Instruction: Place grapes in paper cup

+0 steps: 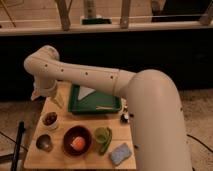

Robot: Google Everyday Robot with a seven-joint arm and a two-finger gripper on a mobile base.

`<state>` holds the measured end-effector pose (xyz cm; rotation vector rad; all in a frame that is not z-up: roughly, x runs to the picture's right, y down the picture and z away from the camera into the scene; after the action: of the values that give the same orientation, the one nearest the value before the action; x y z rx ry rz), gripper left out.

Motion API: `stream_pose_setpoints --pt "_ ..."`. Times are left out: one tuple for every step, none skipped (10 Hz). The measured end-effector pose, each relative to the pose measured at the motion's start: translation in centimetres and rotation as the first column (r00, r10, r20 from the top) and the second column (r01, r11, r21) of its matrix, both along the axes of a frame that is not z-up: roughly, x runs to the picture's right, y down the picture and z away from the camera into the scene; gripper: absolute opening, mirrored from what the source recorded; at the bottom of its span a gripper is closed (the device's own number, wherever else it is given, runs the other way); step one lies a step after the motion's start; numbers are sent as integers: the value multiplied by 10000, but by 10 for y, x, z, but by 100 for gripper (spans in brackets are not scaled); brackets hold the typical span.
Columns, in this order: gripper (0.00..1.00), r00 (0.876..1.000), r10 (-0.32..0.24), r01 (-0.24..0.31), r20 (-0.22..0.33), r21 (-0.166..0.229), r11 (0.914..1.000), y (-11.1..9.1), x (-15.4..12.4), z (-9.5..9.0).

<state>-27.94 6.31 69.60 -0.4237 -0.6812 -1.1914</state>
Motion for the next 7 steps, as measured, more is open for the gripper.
stream_pose_setpoints --pt "80 10000 -12 12 10 -1 10000 0 -1 0" --pt "80 10000 -24 24 22 -4 10000 1 -2 -1" --pt "80 10000 -19 19 20 -3 10000 1 -2 -1" --pt "80 10000 -17 17 17 -4 10000 1 -1 0" --pt "80 10000 -22 22 23 -3 10000 1 -2 -1" --pt "80 10000 -21 21 21 -3 10000 1 -2 -1" --pt "80 10000 -19 19 19 -4 10000 1 -2 -1"
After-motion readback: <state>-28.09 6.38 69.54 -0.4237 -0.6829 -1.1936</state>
